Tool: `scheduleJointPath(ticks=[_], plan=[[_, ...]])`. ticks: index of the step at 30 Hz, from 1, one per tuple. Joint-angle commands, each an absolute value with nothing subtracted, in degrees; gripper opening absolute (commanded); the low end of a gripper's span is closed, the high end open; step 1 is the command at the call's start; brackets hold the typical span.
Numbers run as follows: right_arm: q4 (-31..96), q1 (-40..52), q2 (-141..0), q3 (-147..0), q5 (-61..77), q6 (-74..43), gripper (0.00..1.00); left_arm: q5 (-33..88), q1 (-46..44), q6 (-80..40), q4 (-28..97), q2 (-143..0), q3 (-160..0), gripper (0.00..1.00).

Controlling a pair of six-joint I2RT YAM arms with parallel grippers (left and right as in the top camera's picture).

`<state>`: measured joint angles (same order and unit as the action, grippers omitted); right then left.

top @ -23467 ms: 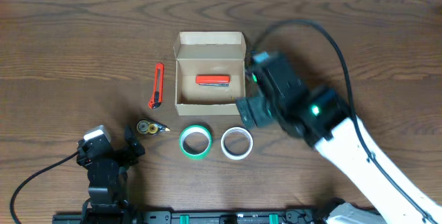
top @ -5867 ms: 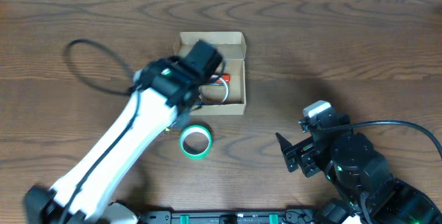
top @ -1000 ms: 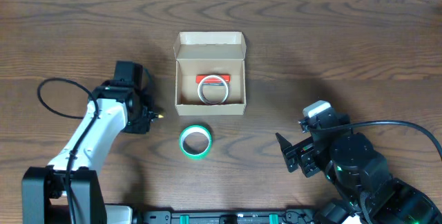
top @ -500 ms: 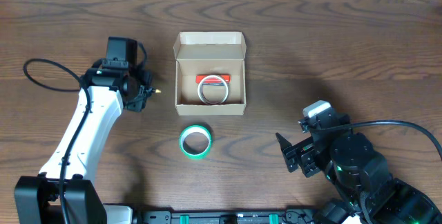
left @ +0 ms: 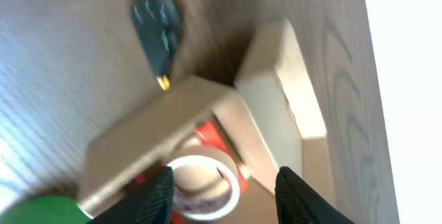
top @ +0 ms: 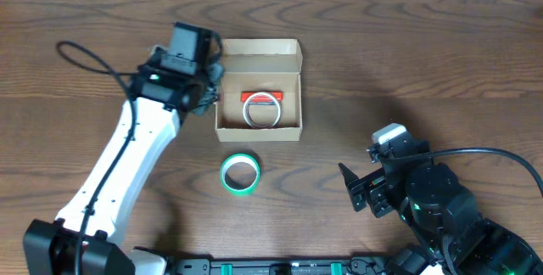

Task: Pack container
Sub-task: 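Lift the correction-tape dispenser with the left gripper toward the box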

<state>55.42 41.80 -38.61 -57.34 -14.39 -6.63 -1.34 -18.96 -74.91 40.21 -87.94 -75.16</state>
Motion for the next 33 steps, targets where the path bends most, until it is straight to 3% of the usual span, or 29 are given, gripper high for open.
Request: scheduleJointPath(ticks=[1,6,12,15,27,33], plan=[[55.33,41.67,-38.63,-57.32,-14.59,-7.05,0.99,-3.86,-22.28,-74.61,40.45,-90.24,-77.17,0.52],[55.33,41.67,-38.63,-57.32,-14.59,-7.05,0.99,-5.65,-22.39,-76.75,40.47,-90.54,-77.8,0.56],[55.33,41.65,-38.63,-57.32,-14.59,-7.03,0.99,-7.22,-16.36,-83.72,42.02,-91.11,-77.89,0.65],[55.33,41.67,-38.63,-57.32,-14.59,-7.03,0.99,-6.44,-12.91,-85.12,42.22,-93.54,-78.26,0.75],[55.33,41.67,-38.63,-57.32,-14.59,-7.03,0.99,-3.14,-6.96,-84.84,58.28,-116.44,-97.25,0.75],[55.33,41.67,-38.63,-57.32,-14.59,-7.05,0.99,-1.41,-6.17,-82.96,59.53,-124.36,-103.61,0.75]])
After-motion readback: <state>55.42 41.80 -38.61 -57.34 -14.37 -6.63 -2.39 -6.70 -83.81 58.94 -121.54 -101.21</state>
